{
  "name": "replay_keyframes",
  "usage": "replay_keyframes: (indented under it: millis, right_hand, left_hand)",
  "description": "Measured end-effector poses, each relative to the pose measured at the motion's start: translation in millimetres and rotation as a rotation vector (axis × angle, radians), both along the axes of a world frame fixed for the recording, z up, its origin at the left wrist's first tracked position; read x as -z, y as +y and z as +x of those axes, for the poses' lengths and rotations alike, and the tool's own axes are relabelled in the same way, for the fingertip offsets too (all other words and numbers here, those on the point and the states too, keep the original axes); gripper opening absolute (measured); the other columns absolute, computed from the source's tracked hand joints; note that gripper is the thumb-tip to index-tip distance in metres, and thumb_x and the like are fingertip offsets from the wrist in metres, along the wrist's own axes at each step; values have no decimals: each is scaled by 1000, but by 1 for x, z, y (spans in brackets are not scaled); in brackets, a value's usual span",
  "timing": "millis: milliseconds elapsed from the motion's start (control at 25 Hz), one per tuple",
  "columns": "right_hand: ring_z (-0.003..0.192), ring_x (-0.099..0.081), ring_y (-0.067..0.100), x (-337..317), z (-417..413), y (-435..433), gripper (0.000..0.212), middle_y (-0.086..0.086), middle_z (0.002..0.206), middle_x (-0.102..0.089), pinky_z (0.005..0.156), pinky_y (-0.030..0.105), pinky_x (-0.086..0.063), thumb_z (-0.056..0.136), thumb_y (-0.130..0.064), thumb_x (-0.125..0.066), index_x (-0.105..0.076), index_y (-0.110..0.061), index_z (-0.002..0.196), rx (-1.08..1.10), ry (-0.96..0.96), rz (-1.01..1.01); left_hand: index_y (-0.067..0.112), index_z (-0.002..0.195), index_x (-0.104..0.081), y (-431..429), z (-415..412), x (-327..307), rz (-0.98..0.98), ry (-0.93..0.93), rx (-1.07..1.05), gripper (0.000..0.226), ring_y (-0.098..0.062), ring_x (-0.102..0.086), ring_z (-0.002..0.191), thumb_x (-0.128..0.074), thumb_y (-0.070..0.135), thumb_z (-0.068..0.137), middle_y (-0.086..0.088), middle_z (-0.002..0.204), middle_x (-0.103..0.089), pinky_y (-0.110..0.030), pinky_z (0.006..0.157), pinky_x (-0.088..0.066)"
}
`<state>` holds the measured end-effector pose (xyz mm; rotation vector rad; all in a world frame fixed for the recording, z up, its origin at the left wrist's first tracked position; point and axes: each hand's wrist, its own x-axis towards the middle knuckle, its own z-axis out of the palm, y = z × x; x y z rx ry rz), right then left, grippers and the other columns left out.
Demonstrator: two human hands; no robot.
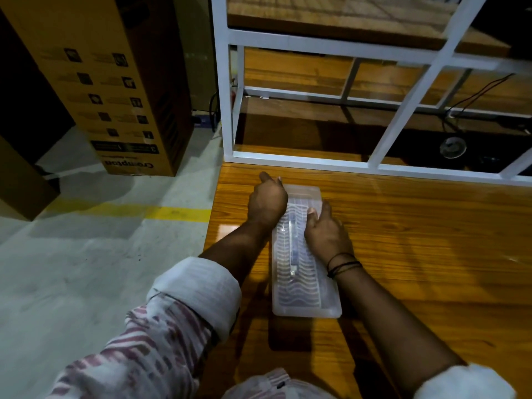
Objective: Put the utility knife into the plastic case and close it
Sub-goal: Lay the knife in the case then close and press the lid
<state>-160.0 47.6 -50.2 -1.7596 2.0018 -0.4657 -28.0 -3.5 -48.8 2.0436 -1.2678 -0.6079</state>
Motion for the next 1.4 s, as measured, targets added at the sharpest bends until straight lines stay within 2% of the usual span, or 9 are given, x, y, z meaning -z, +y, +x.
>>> replay_keyframes:
  millis: [120,320,400,560,840,960,1080,1200,1400]
  right_hand:
    - [107,-61,47,0,0,0,56,26,124,-63,85,47,-51,103,-48,-30,-31,-14,148,16,-23,-29]
    - [104,-62,47,3,1,-1,53,27,119,-64,82,48,-52,103,-47,-31,-35,-11,142,24,-16,-42]
    - [104,-62,47,4,1,-1,51,27,119,-64,82,48,-52,103,-47,-31,-36,-12,139,23,-16,-46]
    - [104,-62,47,6,1,-4,51,28,119,-64,82,47,-50,103,-47,-30,-35,-11,139,24,-18,-31]
    - [99,-63,46,2,1,2,49,25,116,-67,75,44,-50,103,-45,-32,-37,-11,138,6,-17,-70]
    - [104,-63,45,-2,-1,21,59,22,128,-62,82,46,-53,103,-46,-32,-26,-13,151,-58,48,-88]
    - [113,-60,44,-3,-5,53,71,21,147,-46,87,45,-49,102,-52,-28,-6,-14,159,-99,126,-2]
    - [112,-62,41,-4,-8,75,74,22,146,-46,84,42,-50,102,-52,-27,-1,-12,159,-116,170,-25]
    - [113,-61,40,-1,-8,71,72,23,136,-55,85,42,-49,102,-51,-30,-5,-14,159,-88,104,-32]
  left_hand:
    - [5,132,-42,12,1,-7,-65,71,-13,39,-40,-71,100,-45,36,108,-21,112,-72,-36,68,-42]
    - [12,130,-41,60,-6,-2,-66,122,41,31,-40,-70,98,-40,36,109,-19,111,-73,-35,68,-44]
    - [16,134,-40,80,-8,1,-61,114,64,31,-41,-69,101,-38,35,110,-18,115,-72,-39,74,-49]
    - [20,144,-33,94,-13,4,-7,91,82,36,-40,-66,111,-33,31,111,-16,129,-67,-42,83,-49]
    - [24,143,-27,89,-13,9,18,150,104,35,-41,-67,107,-34,27,109,-19,128,-67,-37,74,-43]
    - [25,144,-25,90,-13,10,1,146,103,36,-41,-67,106,-34,28,109,-19,128,-67,-39,76,-47]
    - [24,148,-23,89,-14,10,9,113,104,41,-42,-67,108,-34,28,109,-19,131,-66,-42,79,-50]
    - [25,152,-19,89,-14,11,15,91,93,45,-42,-67,109,-34,29,109,-19,134,-65,-42,80,-50]
    - [33,157,-10,101,-14,2,12,131,85,58,-39,-66,112,-40,28,107,-15,143,-57,-48,88,-55]
